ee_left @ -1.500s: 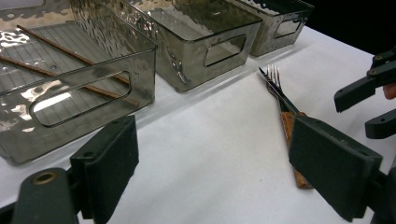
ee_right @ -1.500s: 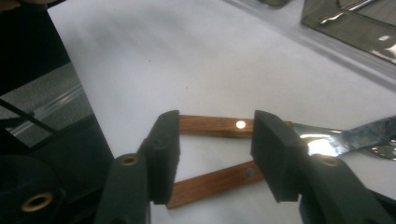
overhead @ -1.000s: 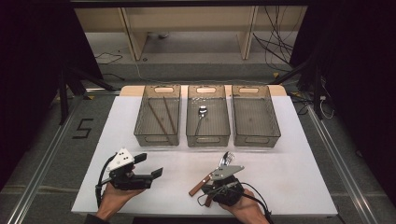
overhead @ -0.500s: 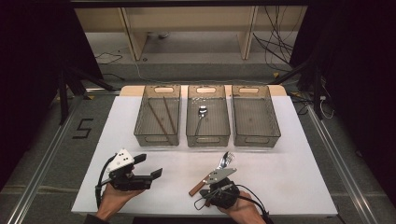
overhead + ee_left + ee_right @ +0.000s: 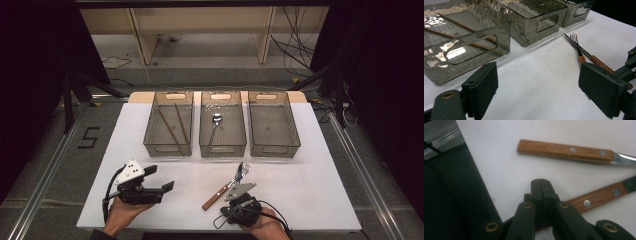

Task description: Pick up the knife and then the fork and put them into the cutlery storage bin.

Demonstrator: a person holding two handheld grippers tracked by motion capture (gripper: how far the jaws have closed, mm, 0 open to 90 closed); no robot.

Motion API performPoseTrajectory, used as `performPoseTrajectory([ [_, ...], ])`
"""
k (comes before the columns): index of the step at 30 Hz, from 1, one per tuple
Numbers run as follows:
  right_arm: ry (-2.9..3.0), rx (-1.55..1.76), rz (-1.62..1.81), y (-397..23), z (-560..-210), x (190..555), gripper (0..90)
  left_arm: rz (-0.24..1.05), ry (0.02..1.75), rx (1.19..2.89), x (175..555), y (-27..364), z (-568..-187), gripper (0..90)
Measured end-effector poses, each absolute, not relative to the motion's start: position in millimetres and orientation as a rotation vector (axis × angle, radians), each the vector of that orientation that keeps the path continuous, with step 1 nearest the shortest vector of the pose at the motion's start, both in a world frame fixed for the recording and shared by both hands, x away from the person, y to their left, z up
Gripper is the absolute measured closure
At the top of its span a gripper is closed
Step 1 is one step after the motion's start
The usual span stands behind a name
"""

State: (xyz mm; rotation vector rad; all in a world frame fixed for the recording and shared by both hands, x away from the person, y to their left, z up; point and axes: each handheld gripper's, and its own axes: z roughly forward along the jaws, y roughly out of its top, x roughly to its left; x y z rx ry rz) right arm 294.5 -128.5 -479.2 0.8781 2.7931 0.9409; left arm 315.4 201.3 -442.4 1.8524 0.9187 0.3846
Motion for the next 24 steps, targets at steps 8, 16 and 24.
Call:
performPoseTrajectory([
  [8,2.764,0.950,0.877,-158.8,-475.9,294.7,90.0,0.388,0.912,1.861,315.4,200.8,-442.6,15.7],
  [16,2.703,1.019,0.793,-181.7,-472.6,299.1,90.0,0.389,0.911,1.859,314.8,199.9,-442.5,15.7],
  [24,2.669,1.075,0.817,-188.5,-465.7,303.0,87.0,0.391,0.910,1.857,314.5,199.7,-442.4,15.7],
])
